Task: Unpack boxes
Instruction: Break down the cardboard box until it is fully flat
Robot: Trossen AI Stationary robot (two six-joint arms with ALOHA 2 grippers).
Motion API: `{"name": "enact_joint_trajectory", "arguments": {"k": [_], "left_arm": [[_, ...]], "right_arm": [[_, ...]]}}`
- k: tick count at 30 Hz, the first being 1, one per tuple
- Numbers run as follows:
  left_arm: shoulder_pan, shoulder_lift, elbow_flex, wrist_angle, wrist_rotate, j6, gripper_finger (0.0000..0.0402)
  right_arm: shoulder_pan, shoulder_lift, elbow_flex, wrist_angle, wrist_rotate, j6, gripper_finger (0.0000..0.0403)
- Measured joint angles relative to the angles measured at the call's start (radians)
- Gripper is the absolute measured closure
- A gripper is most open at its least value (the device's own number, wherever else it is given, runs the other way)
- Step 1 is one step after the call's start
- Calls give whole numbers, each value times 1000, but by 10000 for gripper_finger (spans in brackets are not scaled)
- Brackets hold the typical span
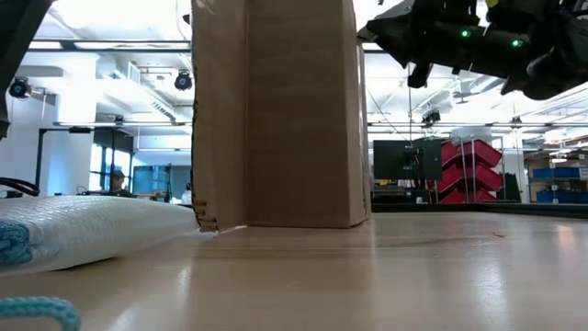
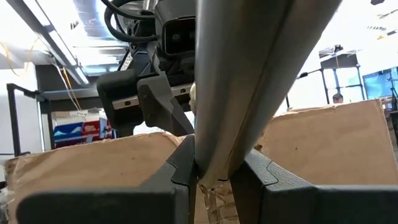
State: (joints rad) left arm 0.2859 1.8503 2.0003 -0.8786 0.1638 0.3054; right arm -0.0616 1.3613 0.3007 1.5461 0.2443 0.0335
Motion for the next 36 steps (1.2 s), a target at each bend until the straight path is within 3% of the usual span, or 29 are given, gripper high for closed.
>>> {"name": "enact_joint_trajectory", "arguments": {"k": [17,36], "left_arm": [[0,-2,0,-2,-1,0,191],[0,-1,0,-6,-8,0,191]], "right_arm": [[5,-64,29,-50,16,-46,356],[35,16,8,-105,72,-102,356]]}}
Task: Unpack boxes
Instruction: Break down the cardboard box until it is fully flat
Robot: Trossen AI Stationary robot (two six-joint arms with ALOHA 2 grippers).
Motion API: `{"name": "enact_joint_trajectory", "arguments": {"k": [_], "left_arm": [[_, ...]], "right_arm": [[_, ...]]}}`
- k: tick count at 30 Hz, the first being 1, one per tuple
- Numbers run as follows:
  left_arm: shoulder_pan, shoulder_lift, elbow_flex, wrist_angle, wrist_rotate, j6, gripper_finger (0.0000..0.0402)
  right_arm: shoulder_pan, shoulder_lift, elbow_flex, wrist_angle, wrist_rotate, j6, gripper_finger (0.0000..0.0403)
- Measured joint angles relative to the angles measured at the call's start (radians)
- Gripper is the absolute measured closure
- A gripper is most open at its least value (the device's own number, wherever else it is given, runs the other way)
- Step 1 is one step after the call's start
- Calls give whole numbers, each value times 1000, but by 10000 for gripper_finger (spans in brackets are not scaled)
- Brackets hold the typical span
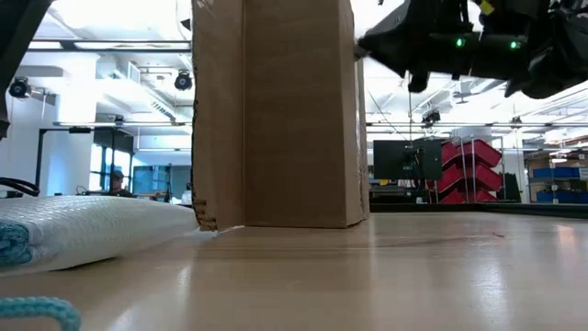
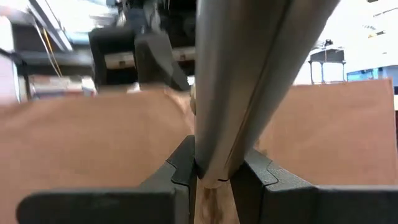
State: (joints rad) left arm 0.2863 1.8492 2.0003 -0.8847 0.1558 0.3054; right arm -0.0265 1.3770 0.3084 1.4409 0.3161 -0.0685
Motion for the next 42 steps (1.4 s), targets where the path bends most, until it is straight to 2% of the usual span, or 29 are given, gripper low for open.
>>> {"name": "enact_joint_trajectory", "arguments": {"k": [18,29,36,42], "left_arm": [[0,0,0,-1,0,0,191],[0,0,0,0,0,-4,184],[0,1,0,-5,0,-4,189],[0,1,0,-5,0,-12,181]], "right_arm": [[-4,2,-24,-105,-1,-8,356],[-21,164,-33,77,-5,-2,356],[-10,172,-59,67,2,28,356],[-9,233,-59,97,10,58,356]]}}
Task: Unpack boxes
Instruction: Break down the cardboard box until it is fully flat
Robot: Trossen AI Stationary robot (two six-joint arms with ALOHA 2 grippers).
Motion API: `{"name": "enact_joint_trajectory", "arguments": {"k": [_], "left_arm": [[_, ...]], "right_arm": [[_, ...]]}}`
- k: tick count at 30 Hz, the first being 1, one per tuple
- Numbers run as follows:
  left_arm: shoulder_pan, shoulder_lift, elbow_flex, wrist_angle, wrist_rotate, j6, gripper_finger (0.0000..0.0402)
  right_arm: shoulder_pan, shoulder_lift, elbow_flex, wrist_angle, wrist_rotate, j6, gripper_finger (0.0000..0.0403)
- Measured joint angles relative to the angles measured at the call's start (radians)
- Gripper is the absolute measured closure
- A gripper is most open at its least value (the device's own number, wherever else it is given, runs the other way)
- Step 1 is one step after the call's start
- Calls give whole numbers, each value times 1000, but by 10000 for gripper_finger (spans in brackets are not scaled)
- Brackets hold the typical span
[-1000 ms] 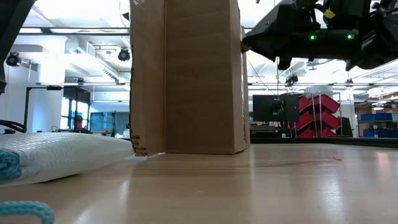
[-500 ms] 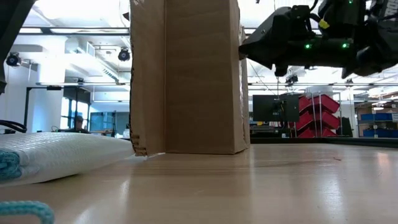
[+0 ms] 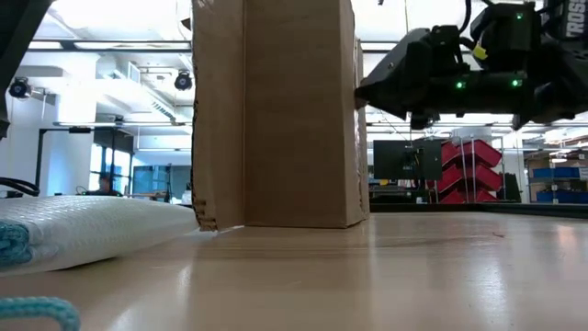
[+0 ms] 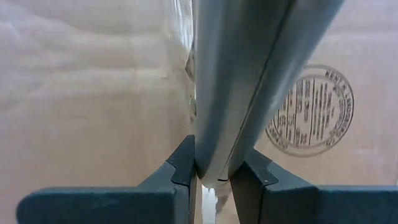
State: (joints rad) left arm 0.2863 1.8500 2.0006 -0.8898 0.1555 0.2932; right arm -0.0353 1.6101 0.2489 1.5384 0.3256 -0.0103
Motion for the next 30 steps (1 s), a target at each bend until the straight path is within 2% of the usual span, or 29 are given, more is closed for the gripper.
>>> {"name": "enact_joint_trajectory", "arguments": {"k": [9,22,30], "left_arm": [[0,0,0,-1,0,-14,186],[0,0,0,-1,0,-14,181],[0,0,0,-2,0,-19,186]], "right_arm": [[0,102,-1,26,11,19,356],[0,114,-4,27,15,18,356],[11,180,7,36,38,53,356]]}}
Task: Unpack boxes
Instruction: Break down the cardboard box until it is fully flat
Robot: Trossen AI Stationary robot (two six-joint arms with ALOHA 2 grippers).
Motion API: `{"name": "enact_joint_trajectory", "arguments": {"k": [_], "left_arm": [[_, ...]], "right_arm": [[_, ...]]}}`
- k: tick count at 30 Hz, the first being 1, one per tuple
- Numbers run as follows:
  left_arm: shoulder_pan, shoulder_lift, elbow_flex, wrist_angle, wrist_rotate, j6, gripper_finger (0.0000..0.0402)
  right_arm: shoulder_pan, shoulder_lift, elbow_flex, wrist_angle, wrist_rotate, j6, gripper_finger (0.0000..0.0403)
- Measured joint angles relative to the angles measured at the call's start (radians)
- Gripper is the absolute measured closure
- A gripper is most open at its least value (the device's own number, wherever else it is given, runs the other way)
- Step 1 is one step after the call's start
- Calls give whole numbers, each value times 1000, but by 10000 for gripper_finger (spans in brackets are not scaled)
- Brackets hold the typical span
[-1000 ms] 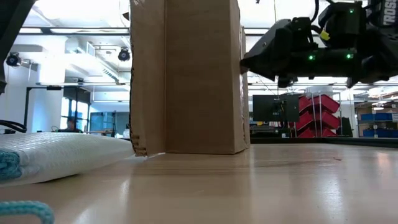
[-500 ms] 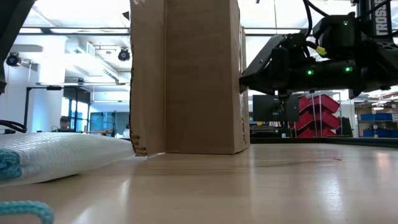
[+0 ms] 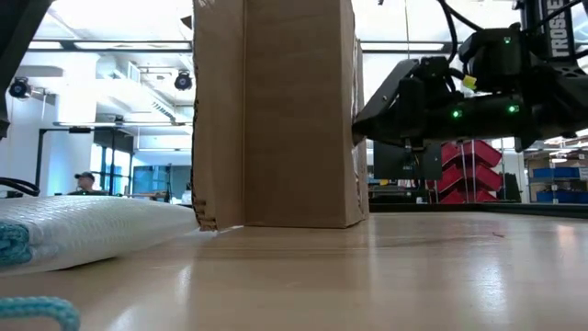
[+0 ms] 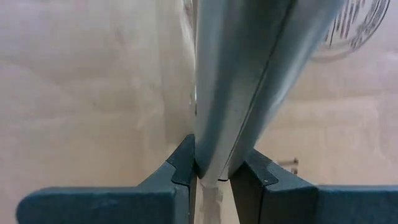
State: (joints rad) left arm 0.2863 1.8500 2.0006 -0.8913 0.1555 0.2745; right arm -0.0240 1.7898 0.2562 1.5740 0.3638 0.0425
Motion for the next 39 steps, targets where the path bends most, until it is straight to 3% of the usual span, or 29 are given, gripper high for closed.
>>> {"name": "enact_joint_trajectory", "arguments": {"k": [10,39], "left_arm": [[0,0,0,3,0,0,183],[0,0,0,8,0,4,179]], "right_arm": [[63,28,13,-1,126,14,356],[75,209,32,1,150,131,356]]}}
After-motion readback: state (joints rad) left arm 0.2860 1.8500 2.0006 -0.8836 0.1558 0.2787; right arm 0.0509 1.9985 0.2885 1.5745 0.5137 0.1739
